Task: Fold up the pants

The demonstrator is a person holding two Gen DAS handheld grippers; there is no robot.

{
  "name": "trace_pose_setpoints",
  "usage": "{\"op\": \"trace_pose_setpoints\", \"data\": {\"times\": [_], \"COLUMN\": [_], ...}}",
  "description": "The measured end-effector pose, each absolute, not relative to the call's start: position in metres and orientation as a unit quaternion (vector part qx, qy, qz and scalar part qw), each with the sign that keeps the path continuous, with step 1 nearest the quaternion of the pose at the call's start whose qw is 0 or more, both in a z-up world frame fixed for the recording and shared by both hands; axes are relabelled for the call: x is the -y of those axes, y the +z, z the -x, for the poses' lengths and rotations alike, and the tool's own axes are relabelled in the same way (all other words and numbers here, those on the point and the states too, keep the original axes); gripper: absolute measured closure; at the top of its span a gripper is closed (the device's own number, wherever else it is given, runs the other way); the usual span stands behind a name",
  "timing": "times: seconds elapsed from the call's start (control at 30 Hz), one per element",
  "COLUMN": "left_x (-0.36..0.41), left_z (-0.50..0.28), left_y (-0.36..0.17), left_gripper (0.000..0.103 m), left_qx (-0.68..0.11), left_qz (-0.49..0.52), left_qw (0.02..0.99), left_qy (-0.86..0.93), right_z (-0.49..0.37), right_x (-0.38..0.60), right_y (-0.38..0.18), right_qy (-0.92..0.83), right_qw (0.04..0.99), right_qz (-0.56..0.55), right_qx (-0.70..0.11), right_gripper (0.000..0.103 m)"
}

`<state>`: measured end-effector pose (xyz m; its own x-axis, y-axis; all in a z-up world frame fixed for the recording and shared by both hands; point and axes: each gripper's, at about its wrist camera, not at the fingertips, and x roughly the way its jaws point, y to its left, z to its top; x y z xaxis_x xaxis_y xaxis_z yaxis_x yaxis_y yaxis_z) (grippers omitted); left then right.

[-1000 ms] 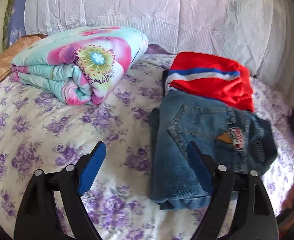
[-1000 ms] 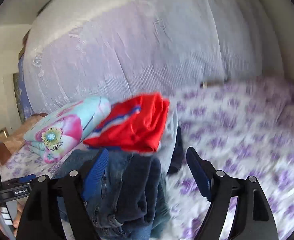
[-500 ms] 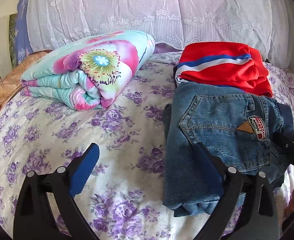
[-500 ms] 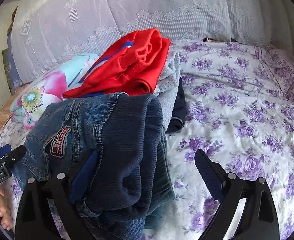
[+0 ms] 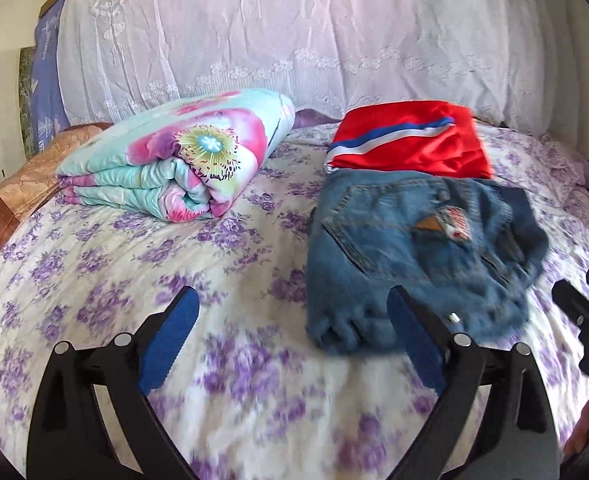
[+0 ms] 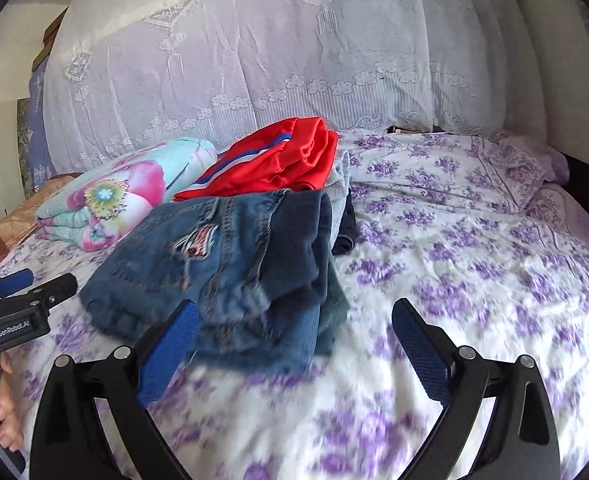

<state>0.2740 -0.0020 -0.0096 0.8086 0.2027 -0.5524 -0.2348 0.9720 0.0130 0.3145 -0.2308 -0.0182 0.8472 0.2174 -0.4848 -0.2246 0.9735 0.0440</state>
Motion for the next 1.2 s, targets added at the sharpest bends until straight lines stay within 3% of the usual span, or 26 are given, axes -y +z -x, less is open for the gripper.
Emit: {"op": "trace_pose_setpoints", "data": {"times": [0.27, 0.57, 1.2], "left_x": [0.030, 0.053, 0.051], "left_z": [-0.237, -0.226, -0.222], "left_y": [-0.010, -0.014, -0.016], "left_gripper": [0.005, 0.005, 0.005], "left_qx": [-0.269, -0.261, -0.261], "left_qz": [0.029, -0.014, -0.009], "left_qw": [0.959, 0.963, 0.963], "left_qy": [0.081, 0.068, 0.070], "right_z": [-0.265, -0.269, -0.266], "right_x": [0.236, 0.248, 0.239], "right_y": [-0.018, -0.018, -0.019], "right_qy": [0.116, 0.116, 0.119], "right_qw": [0.969, 0.967, 0.966], "right_qz": [0.000, -0.029, -0.011], "right_qx": [-0.218, -0.225, -0.229], "right_gripper": [0.004, 0.004, 0.004]}}
